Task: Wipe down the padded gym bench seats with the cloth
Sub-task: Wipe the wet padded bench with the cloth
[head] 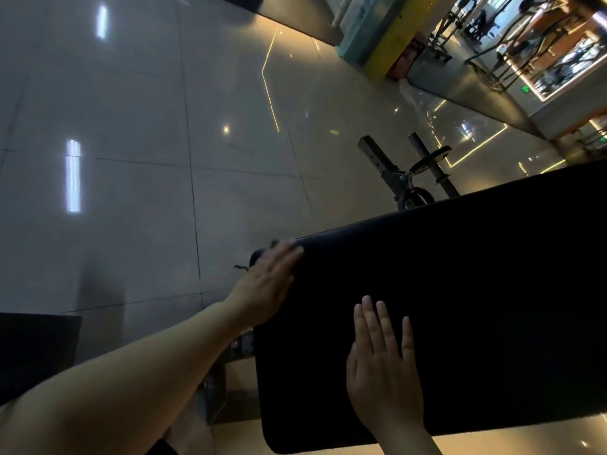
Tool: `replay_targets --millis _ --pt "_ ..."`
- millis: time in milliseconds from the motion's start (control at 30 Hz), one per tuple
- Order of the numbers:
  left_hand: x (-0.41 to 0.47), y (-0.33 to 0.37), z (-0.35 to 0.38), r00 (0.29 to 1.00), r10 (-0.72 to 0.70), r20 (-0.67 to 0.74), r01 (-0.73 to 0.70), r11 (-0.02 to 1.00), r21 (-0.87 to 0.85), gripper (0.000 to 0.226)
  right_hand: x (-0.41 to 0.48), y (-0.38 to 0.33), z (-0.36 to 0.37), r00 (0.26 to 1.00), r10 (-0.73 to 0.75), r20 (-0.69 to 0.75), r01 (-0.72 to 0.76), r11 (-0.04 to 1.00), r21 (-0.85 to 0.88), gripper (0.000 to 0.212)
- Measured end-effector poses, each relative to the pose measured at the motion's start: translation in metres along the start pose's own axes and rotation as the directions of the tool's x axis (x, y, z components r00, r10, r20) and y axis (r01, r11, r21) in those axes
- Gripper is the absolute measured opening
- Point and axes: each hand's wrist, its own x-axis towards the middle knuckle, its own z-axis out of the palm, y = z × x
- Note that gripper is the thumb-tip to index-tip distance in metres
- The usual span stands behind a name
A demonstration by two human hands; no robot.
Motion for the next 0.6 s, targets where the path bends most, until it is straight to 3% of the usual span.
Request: replay_targets --millis 67,100,133,233,333,433,500,533,600 --pt "0.018 0.009 0.001 0.950 -0.300 -0.089 0.283 0.945 -0.161 0.055 -0.001 -0.001 -0.002 1.000 0.006 0.011 -0.006 1.000 0.001 0.061" --pt "0.018 0.016 0.005 0.936 -0.335 -0.105 0.316 0.935 -0.163 0.054 -0.001 -0.002 -0.002 1.000 0.010 0.016 -0.010 1.000 0.001 0.061" --pt "0.012 0.025 0.009 0.949 -0.296 -0.106 0.281 0.950 -0.138 0.055 -0.002 -0.002 -0.002 1.000 0.012 0.020 -0.012 1.000 0.003 0.061" --pt "-0.038 0.039 0.019 1.000 -0.004 -0.015 0.003 0.997 -0.076 0.059 -0.002 -0.001 -0.002 1.000 0.010 0.026 -0.010 1.000 0.007 0.062" --pt "-0.074 0.013 0.025 0.978 0.197 0.072 -0.199 0.980 0.030 0.057 -0.002 0.000 -0.003 0.999 0.007 0.035 -0.007 1.000 0.000 0.062" --pt "-0.055 -0.023 0.012 0.949 0.288 0.126 -0.298 0.952 0.068 0.056 -0.002 -0.001 -0.003 0.999 0.005 0.036 -0.005 1.000 0.004 0.062" --pt "-0.029 -0.036 0.004 0.985 0.167 0.048 -0.168 0.985 0.031 0.056 -0.002 -0.002 -0.002 0.999 0.007 0.038 -0.008 1.000 0.007 0.062" --pt "-0.017 -0.036 0.001 0.999 0.035 -0.006 -0.035 0.999 -0.033 0.056 -0.002 -0.002 -0.002 0.999 0.010 0.040 -0.010 1.000 0.009 0.062" --pt "0.000 -0.022 0.003 0.964 -0.259 -0.055 0.244 0.950 -0.196 0.055 -0.002 -0.002 -0.002 0.999 0.013 0.048 -0.013 1.000 0.010 0.061"
